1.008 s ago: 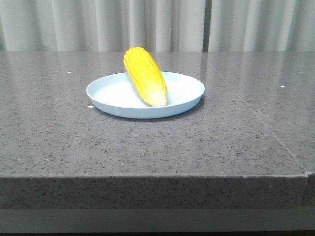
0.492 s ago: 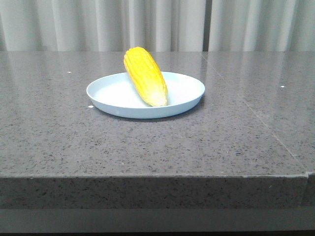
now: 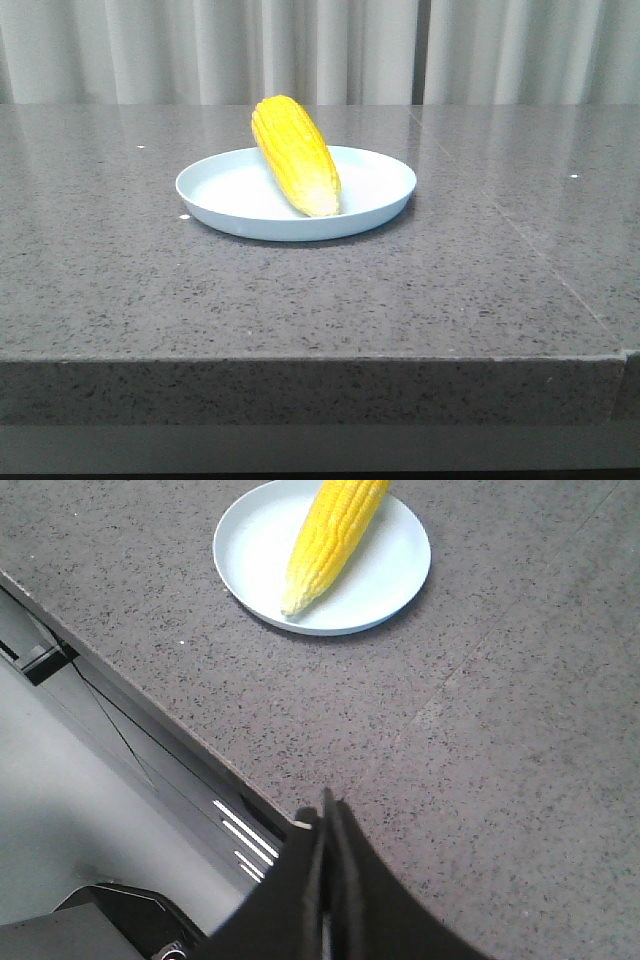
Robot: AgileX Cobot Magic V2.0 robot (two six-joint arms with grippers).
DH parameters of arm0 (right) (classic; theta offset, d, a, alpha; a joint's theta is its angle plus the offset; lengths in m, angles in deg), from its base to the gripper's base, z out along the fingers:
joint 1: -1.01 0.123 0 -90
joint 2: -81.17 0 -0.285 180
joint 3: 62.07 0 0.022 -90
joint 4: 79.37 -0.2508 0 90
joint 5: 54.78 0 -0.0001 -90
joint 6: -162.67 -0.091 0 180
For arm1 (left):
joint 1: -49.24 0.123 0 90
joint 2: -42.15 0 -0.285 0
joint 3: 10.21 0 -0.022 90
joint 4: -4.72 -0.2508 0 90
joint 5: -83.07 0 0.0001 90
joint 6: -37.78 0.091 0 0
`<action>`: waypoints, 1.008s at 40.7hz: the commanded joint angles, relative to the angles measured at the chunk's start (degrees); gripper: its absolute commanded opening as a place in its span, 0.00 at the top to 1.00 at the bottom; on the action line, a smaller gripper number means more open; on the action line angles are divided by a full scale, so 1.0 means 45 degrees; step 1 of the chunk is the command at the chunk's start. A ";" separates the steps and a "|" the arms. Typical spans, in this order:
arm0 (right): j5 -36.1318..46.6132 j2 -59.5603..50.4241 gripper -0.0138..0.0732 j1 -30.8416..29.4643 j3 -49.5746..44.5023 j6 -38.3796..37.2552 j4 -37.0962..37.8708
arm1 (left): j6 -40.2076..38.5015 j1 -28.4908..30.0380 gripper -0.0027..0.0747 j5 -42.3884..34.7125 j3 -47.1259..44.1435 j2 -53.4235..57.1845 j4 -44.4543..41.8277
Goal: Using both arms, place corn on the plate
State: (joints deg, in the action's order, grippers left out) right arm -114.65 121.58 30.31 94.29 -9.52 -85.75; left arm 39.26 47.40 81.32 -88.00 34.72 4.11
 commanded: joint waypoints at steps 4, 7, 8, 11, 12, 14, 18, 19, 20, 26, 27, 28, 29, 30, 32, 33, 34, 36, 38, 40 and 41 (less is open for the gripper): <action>0.2405 -0.0845 0.92 -0.0854 -0.0783 0.0062 0.0466 | 0.0007 -0.0082 0.99 -0.1040 -0.0265 0.0198 0.0135; 0.3949 -0.1515 0.92 -0.1726 -0.1755 0.0062 0.0512 | 0.0007 -0.0082 0.99 -0.1040 -0.0265 0.0198 0.0135; 0.4641 -0.1812 0.92 -0.2091 -0.2331 0.0062 0.0512 | 0.0007 -0.0082 0.99 -0.1040 -0.0265 0.0198 0.0135; 0.6598 -0.2696 0.92 -0.3098 -0.3581 0.0062 0.0512 | 0.0007 -0.0082 0.99 -0.1040 -0.0265 0.0198 0.0135; 0.7271 -0.3018 0.92 -0.3449 -0.4242 0.0062 0.0512 | 0.0007 -0.0082 0.99 -0.1040 -0.0265 0.0198 0.0135; 0.8218 -0.3498 0.92 -0.3957 -0.5038 0.0062 0.0512 | 0.0007 -0.0082 0.99 -0.1040 -0.0265 0.0198 0.0135; 1.0299 -0.4694 0.92 -0.5064 -0.6966 0.0062 0.0512 | 0.0007 -0.0082 0.99 -0.1040 -0.0265 0.0198 0.0135; 1.0822 -0.4999 0.92 -0.5320 -0.7443 0.0051 0.0486 | 0.0007 -0.0082 0.99 -0.1040 -0.0265 0.0198 0.0135; 1.1213 -0.5217 0.92 -0.5568 -0.7783 0.0050 0.0453 | 0.0007 -0.0082 0.99 -0.1040 -0.0265 0.0198 0.0135; 1.3414 -0.6431 0.92 -0.6636 -0.9828 0.0050 0.0096 | 0.0007 -0.0082 0.99 -0.1040 -0.0265 0.0198 0.0135; 1.3633 -0.6542 0.92 -0.6736 -1.0052 0.0050 0.0027 | 0.0007 -0.0082 0.99 -0.1040 -0.0265 0.0198 0.0135; 1.3979 -0.6693 0.92 -0.6787 -1.0336 0.0050 -0.0053 | 0.0007 -0.0082 0.99 -0.1040 -0.0265 0.0198 0.0135; 1.4175 -0.6790 0.92 -0.6785 -1.0603 0.0050 -0.0068 | 0.0007 -0.0082 0.99 -0.1040 -0.0265 0.0198 0.0135; 1.4432 -0.6905 0.92 -0.6785 -1.0862 0.0050 -0.0068 | 0.0007 -0.0082 0.99 -0.1040 -0.0265 0.0198 0.0135; 1.4818 -0.7138 0.92 -0.6785 -1.1274 0.0050 -0.0068 | 0.0007 -0.0082 0.99 -0.1040 -0.0265 0.0198 0.0135; 1.5029 -0.7302 0.92 -0.6785 -1.1440 0.0050 -0.0068 | 0.0007 -0.0082 0.99 -0.1040 -0.0265 0.0198 0.0135; 1.5190 -0.7426 0.92 -0.6785 -1.1670 0.0050 -0.0068 | 0.0007 -0.0082 0.99 -0.1040 -0.0265 0.0198 0.0135; 1.5506 -0.7632 0.92 -0.6785 -1.2008 0.0050 -0.0083 | 0.0007 -0.0082 0.99 -0.1040 -0.0265 0.0198 0.0135; 1.5199 -0.7555 0.92 -0.6785 -1.1957 0.0050 -0.0095 | 0.0007 -0.0082 0.99 -0.1040 -0.0265 0.0198 0.0135; 1.5102 -0.7553 0.92 -0.6785 -1.1970 0.0050 -0.0095 | 0.0007 -0.0082 0.99 -0.1040 -0.0265 0.0198 0.0135; 1.5102 -0.7553 0.92 -0.6785 -1.1970 0.0050 -0.0095 | 0.0007 -0.0082 0.99 -0.1040 -0.0265 0.0198 0.0135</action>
State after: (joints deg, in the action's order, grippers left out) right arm -51.99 88.33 0.22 39.20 -9.52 -85.94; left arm 39.36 47.40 81.07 -88.00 34.72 4.11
